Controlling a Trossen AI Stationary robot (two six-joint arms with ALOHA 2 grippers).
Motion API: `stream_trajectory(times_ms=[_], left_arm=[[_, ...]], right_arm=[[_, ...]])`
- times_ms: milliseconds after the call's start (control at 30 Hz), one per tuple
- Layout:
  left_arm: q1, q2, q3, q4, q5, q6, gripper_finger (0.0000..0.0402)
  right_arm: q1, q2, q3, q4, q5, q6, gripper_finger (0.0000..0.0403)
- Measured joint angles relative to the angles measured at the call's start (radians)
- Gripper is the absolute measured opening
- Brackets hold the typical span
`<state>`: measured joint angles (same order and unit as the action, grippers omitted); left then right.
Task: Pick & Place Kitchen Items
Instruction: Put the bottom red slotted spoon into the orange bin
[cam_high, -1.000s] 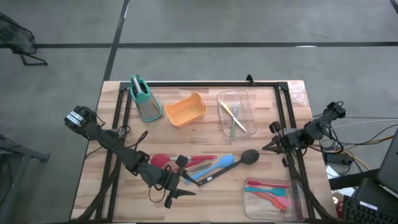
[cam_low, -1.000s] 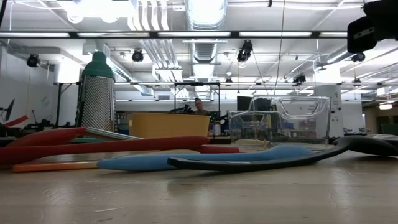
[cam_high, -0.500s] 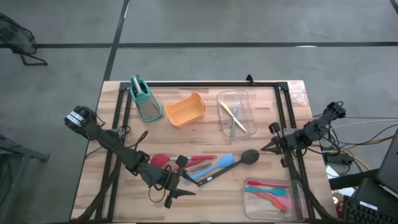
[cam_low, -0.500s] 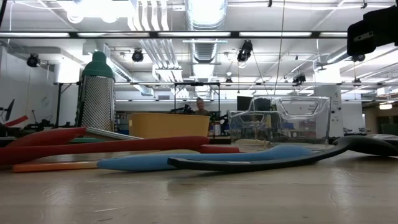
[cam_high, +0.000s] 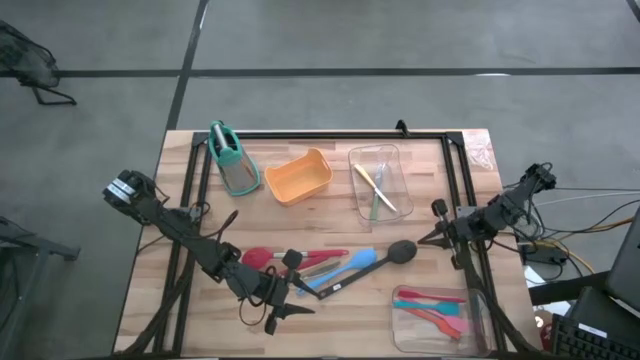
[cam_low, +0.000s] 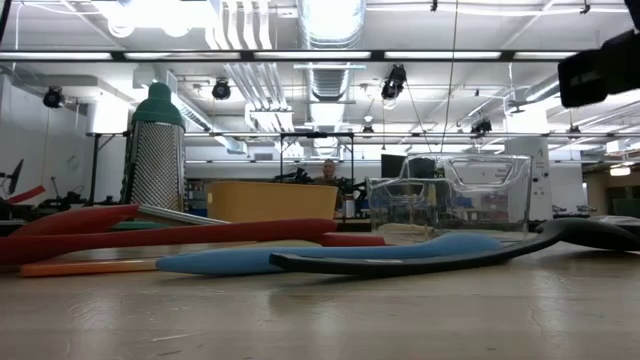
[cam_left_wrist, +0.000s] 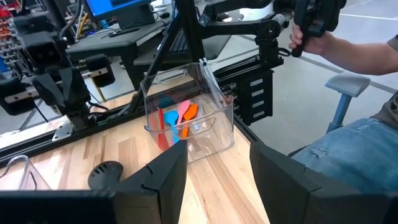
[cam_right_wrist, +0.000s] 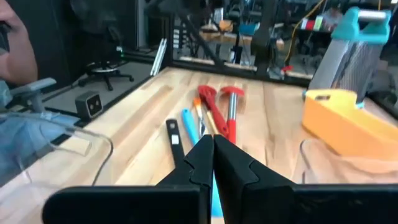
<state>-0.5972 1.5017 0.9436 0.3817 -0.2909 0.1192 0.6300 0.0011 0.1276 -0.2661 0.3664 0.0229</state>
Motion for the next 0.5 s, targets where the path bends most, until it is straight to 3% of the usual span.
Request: stream_trajectory(times_ms=[200, 500], left_arm=[[0.0, 0.0, 0.0, 0.0, 0.0, 0.0, 0.0181], [0.002, 0.0, -0.001, -0.081, -0.035, -0.056, 0.0181]], right_arm=[[0.0, 0.008, -0.034, 0.011, -0.002, 0.093, 0.0008], [0.0, 0.027, -0.034, 0.012, -0.001, 0.098, 0.0008]])
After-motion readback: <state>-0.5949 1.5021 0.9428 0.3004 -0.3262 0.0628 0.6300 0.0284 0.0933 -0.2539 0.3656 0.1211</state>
